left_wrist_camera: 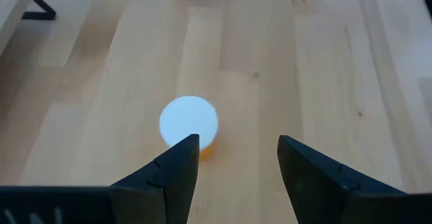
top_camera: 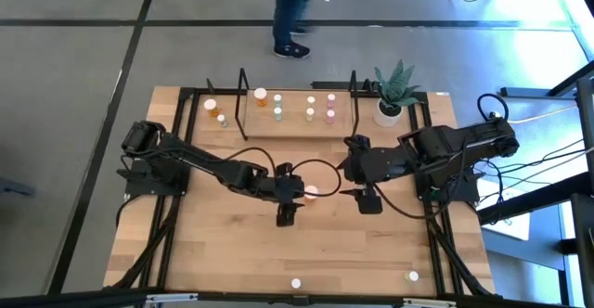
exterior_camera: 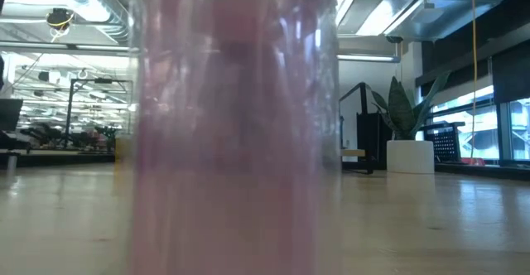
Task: Pick and place medicine bottles onto shelf by color
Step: Put the right orange pill bottle on the shelf aligned with the other orange pill bottle
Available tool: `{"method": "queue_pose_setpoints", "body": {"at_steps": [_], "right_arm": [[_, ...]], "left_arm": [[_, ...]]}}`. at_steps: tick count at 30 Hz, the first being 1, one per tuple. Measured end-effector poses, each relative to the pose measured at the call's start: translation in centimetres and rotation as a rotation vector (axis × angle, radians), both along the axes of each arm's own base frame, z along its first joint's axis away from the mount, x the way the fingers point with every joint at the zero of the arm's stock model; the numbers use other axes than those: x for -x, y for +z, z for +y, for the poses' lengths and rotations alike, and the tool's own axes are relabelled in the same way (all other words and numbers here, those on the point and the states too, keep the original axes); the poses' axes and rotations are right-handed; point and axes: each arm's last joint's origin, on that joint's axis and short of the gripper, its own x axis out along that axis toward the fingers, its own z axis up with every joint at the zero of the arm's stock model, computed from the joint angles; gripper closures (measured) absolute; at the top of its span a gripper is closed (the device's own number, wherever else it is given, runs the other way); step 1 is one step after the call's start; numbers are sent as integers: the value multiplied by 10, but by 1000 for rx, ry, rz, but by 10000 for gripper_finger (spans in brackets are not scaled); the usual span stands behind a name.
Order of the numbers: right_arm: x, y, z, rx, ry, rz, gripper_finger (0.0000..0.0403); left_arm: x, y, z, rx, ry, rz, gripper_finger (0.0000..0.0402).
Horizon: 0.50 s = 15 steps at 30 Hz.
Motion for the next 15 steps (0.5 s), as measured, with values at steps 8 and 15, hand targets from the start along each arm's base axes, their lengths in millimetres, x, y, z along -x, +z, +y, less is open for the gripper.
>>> {"method": "queue_pose_setpoints", "body": {"at_steps": [8,15], "right_arm": [[0,0,0,0,0,-1,109],[0,0,0,-1,0,-1,109]], "left_arm": [[-1,0,3,13,27,-4,208],[-4,2,10,25,53,-29,208]]}}
